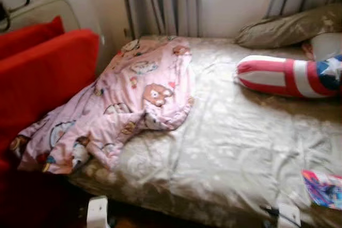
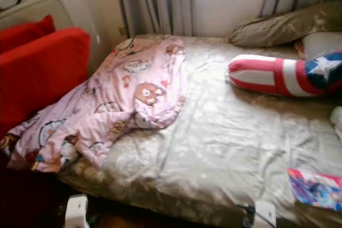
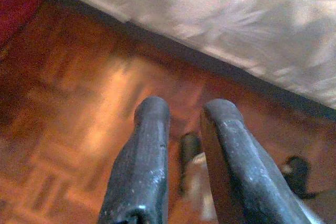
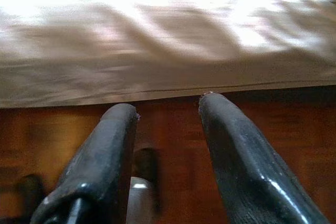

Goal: Clean up the room

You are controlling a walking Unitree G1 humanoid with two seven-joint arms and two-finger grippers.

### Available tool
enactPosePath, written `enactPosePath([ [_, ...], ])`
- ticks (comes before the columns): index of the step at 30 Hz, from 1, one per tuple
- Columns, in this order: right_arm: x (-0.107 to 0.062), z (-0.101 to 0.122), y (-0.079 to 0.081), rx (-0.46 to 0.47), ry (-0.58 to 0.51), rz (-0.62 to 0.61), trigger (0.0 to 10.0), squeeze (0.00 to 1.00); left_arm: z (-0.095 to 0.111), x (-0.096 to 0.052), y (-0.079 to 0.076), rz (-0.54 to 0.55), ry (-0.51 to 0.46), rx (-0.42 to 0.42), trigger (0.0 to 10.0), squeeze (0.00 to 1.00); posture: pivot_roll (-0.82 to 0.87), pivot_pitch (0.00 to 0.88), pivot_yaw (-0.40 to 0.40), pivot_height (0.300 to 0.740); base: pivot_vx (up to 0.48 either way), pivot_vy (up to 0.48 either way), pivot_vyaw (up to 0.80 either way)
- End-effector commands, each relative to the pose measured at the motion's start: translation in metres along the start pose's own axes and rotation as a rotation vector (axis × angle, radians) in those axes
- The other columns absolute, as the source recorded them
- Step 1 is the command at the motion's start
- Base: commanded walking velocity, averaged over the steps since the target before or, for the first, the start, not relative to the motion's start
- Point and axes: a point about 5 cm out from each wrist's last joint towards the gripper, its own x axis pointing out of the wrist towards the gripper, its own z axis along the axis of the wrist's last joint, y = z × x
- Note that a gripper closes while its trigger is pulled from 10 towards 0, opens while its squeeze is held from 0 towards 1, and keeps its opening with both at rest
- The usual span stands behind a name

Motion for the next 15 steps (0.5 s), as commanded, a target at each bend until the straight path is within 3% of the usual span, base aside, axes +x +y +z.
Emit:
enactPosePath([
  [1, 0.0, -0.001, 0.003, -0.006, 0.007, 0.002, 10.0, 0.0, 0.001, 0.0, 0.0, 0.002, -0.003, 0.005, 10.0, 0.0, -0.07, 0.0, 0.051, 0.74, 0.0, 0.48, 0.0],
  [15, 0.002, -0.002, 0.017, -0.012, 0.012, 0.019, 10.0, 0.0, -0.006, -0.002, -0.001, 0.006, 0.005, -0.003, 10.0, 0.0, -0.06, 0.0, 0.049, 0.74, 0.0, 0.48, 0.0],
])
